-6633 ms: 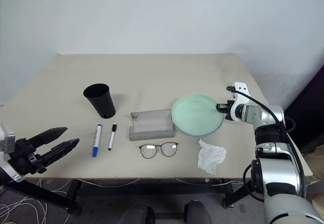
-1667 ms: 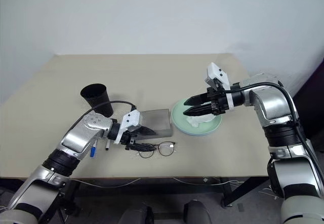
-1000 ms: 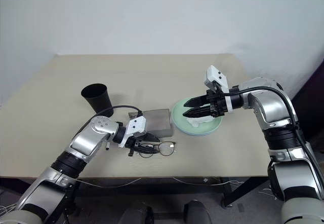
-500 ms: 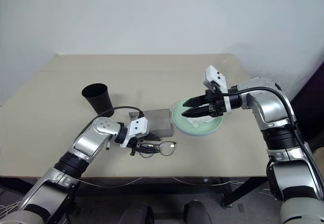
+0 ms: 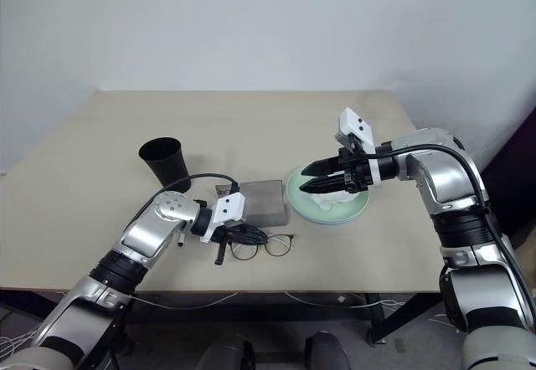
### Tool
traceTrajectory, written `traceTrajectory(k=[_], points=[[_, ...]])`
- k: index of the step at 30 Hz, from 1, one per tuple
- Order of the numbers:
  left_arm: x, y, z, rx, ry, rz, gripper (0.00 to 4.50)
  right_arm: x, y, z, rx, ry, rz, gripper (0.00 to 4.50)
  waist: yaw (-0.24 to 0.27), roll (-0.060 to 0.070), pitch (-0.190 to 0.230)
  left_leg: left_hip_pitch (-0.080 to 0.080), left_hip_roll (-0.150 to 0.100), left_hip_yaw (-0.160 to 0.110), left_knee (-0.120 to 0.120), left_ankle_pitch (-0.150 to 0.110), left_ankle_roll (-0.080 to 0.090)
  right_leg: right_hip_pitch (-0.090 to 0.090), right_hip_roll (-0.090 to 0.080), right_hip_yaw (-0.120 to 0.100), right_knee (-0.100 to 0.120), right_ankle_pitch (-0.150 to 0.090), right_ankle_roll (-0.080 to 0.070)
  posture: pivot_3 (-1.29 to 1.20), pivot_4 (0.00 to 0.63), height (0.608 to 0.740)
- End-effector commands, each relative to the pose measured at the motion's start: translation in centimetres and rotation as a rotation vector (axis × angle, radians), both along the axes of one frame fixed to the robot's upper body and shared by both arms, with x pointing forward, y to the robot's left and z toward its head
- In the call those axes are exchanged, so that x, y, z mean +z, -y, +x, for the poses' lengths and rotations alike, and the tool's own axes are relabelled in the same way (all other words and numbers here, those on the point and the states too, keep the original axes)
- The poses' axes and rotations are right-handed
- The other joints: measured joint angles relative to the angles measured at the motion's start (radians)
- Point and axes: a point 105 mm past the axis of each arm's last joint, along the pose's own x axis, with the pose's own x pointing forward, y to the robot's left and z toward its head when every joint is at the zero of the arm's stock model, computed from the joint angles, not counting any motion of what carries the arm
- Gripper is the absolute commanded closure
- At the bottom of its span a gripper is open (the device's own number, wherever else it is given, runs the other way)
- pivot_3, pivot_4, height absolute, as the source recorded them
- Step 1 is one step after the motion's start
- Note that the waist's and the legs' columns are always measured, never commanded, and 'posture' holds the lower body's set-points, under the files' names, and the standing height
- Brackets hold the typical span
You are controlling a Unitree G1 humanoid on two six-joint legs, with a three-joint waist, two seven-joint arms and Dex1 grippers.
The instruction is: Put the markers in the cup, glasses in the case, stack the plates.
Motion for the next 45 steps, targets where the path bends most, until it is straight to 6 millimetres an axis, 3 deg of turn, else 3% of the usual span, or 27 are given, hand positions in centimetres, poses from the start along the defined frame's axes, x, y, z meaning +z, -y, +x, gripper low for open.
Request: traceTrajectory(k=[1, 5, 10, 20, 25, 32, 38, 45], points=[[0.5, 0.2, 0.1, -0.014, 0.026, 0.018, 4.48, 1.4, -0.3, 0.0, 0.02, 0.053, 0.013, 2.53, 0.0, 0.0, 0.0, 0.0, 0.0, 0.0, 0.001, 0.0, 0.0, 0.0, 0.0, 0.0, 0.0, 0.0, 0.0, 0.0, 0.0, 0.702], [1.7, 0.5, 0.2, -0.035, 0.038, -0.006, 4.48, 1.4, -0.4, 0.1, 0.021, 0.055, 0.015, 2.53, 0.0, 0.0, 0.0, 0.0, 0.0, 0.0, 0.002, 0.0, 0.0, 0.001, 0.0, 0.0, 0.0, 0.001, 0.001, 0.0, 0.0, 0.702], [4.9, 0.6, 0.7, -0.03, 0.01, -0.095, 4.48, 1.5, -0.5, 0.2, 0.024, 0.058, 0.014, 2.53, 0.002, 0.0, 0.0, -0.001, 0.0, 0.0, 0.002, 0.0, 0.0, 0.0, 0.0, 0.0, 0.0, 0.001, 0.001, 0.0, 0.0, 0.702], [7.8, -2.5, 5.4, 0.11, 0.11, -0.081, 4.48, 1.6, -0.9, 0.4, 0.033, 0.066, 0.017, 2.53, 0.001, 0.0, 0.0, -0.002, 0.0, 0.0, 0.002, 0.0, 0.001, -0.001, 0.0, 0.0, 0.0, 0.002, 0.003, 0.0, 0.0, 0.702], [7.2, -3.5, 7.2, 0.132, 0.171, -0.05, 4.48, 1.7, -1.1, 0.4, 0.037, 0.069, 0.021, 2.53, 0.002, 0.0, 0.0, -0.002, 0.0, 0.0, 0.002, 0.0, 0.001, -0.001, 0.0, 0.0, 0.0, 0.002, 0.003, 0.0, 0.0, 0.702], [5.5, -3.1, 8.0, 0.134, 0.227, -0.077, 4.48, 1.7, -1.0, 0.3, 0.037, 0.071, 0.021, 2.53, 0.01, 0.0, 0.0, -0.006, 0.0, 0.0, 0.002, 0.0, 0.001, -0.005, 0.0, 0.0, 0.0, 0.003, 0.003, 0.0, 0.0, 0.702], [3.7, -2.6, 6.9, 0.101, 0.161, -0.132, 4.48, 1.7, -0.9, 0.1, 0.032, 0.069, 0.019, 2.53, 0.016, 0.0, 0.0, -0.007, 0.0, 0.0, 0.002, 0.0, 0.001, -0.006, 0.0, 0.0, 0.0, 0.003, 0.002, 0.0, 0.0, 0.702], [3.1, -2.9, 5.9, 0.06, 0.096, -0.116, 4.48, 1.6, -1.1, 0.1, 0.029, 0.07, 0.019, 2.53, 0.017, 0.0, 0.0, -0.007, 0.0, 0.0, 0.004, 0.0, 0.001, -0.005, 0.0, 0.0, 0.0, 0.004, 0.002, 0.0, 0.0, 0.702]])
